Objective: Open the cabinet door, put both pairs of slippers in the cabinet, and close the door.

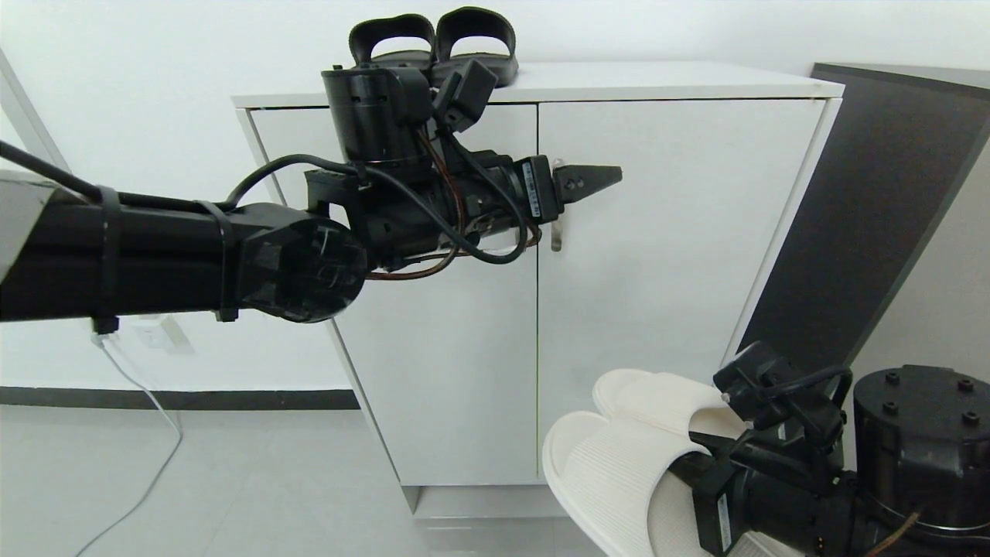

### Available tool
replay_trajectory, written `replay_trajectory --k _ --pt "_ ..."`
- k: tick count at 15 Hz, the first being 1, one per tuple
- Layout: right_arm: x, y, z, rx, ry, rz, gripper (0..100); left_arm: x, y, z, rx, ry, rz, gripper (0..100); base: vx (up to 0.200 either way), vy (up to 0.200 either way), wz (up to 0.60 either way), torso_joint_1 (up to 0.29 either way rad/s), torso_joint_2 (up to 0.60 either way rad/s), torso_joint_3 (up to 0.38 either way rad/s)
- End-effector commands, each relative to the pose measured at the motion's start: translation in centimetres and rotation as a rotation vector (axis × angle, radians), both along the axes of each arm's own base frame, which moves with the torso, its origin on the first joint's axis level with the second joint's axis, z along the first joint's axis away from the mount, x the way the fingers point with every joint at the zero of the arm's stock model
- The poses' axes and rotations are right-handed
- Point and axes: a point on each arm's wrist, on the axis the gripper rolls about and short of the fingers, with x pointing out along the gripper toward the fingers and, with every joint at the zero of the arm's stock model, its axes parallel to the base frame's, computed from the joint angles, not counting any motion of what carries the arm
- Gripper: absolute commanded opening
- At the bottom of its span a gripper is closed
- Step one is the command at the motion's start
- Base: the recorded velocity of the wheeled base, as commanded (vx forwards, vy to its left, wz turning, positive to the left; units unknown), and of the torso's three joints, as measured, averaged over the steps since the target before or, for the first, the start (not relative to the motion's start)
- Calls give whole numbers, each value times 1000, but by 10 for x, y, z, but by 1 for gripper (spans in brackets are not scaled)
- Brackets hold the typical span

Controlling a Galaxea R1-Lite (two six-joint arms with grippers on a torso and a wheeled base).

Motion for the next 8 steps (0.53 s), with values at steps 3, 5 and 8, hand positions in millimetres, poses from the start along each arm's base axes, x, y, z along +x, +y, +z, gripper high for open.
replay_trajectory --k 3,5,8 --pt "0 0 0 0 -1 0 0 5 -4 -10 14 24 3 100 0 0 0 0 0 0" --pt "0 0 0 0 -1 0 0 5 -4 -10 14 24 3 100 0 0 0 0 0 0" --pt "0 0 0 0 -1 0 0 3 -8 -11 15 26 -8 100 0 0 0 0 0 0"
